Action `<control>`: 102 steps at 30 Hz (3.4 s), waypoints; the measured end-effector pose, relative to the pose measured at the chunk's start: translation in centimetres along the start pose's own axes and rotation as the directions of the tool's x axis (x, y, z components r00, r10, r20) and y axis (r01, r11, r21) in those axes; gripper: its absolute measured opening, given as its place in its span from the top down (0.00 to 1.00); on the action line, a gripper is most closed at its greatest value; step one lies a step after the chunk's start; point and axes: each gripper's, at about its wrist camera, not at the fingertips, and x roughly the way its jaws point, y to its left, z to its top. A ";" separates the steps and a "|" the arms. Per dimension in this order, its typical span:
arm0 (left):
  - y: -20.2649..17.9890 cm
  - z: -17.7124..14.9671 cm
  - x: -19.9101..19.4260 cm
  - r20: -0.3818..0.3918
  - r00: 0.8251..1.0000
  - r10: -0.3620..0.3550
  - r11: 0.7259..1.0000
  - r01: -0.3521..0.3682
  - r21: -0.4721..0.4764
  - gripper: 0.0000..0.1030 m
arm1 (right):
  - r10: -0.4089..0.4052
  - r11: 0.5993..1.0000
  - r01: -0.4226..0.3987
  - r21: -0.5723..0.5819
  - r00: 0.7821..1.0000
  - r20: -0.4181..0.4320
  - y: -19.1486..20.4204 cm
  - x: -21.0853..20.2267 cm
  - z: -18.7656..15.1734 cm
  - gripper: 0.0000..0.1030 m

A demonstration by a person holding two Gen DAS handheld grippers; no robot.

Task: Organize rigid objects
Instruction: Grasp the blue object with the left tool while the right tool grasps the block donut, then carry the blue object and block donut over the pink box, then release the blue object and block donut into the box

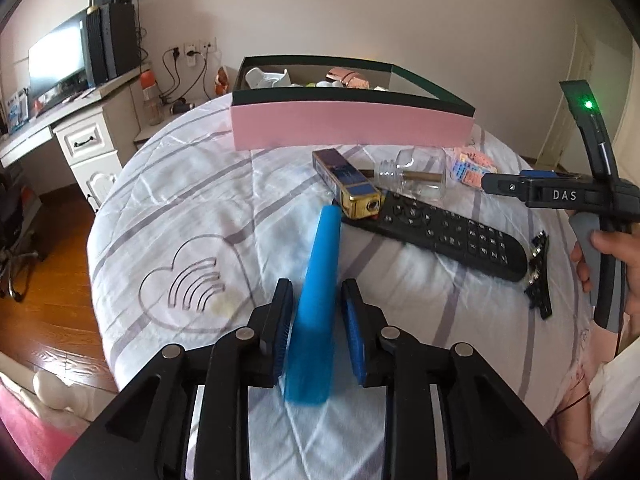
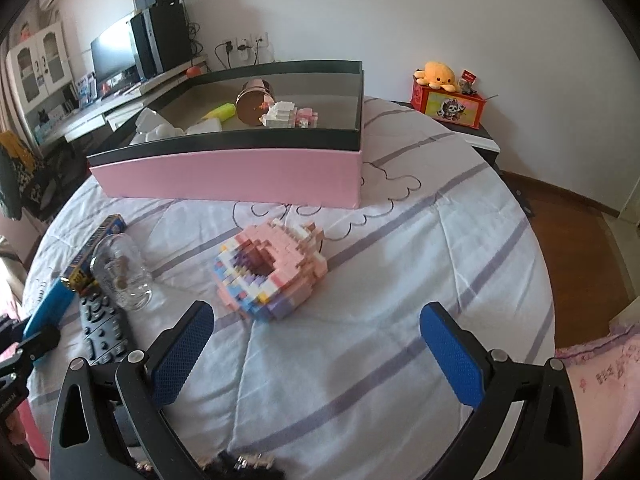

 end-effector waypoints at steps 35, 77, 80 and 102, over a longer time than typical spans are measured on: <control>0.8 6.7 -2.6 0.106 0.990 0.091 0.995 -0.094 0.029 0.84 | 0.048 0.995 -0.039 -0.097 0.994 0.098 1.7 -5.3 2.2 0.39; -3.7 20.9 10.9 0.014 1.000 0.020 0.980 -0.023 0.197 0.84 | 0.058 0.990 -0.050 -0.135 0.997 0.059 2.0 5.1 12.5 0.38; -3.5 20.7 12.1 -0.010 1.000 0.026 0.981 -0.023 0.190 0.83 | 0.062 0.990 -0.057 -0.130 0.997 0.038 1.6 6.2 12.0 0.38; -0.3 15.4 -4.6 0.301 0.949 0.092 0.996 -0.088 -0.026 0.00 | 0.103 0.989 -0.068 -0.133 0.956 0.274 4.1 -6.3 9.0 0.19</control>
